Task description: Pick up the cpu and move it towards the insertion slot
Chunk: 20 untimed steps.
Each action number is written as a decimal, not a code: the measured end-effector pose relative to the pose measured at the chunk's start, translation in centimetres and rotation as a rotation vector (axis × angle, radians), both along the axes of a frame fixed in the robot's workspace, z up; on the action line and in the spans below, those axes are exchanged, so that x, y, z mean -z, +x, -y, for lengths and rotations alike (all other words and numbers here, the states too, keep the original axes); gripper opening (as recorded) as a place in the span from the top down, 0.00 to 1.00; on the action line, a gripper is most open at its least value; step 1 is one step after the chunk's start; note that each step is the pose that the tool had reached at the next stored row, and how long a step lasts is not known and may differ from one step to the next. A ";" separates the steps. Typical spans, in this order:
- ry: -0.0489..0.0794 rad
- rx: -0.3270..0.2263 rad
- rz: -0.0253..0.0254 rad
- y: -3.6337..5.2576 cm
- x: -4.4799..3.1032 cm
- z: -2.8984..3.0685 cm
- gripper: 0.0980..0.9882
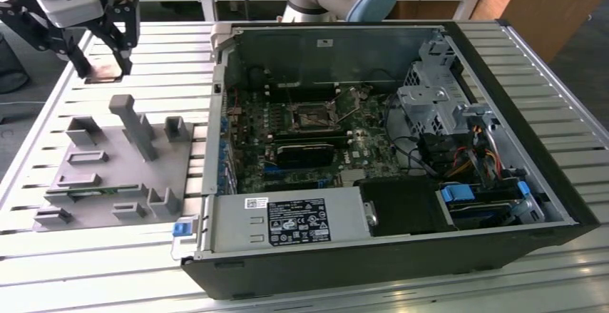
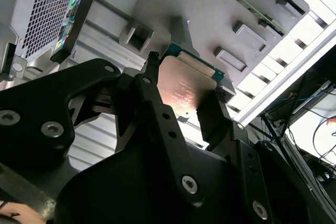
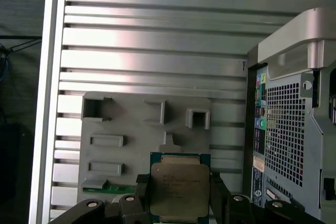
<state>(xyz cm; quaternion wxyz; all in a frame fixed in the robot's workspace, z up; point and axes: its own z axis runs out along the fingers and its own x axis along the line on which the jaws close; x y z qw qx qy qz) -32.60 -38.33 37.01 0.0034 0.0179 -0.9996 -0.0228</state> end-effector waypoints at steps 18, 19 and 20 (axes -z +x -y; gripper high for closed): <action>0.000 0.041 0.0000 1.60 0.00 -0.41 0.50; 0.000 0.042 0.0000 1.76 0.00 -0.43 0.50; 0.000 0.043 0.0000 1.92 0.00 -0.45 0.50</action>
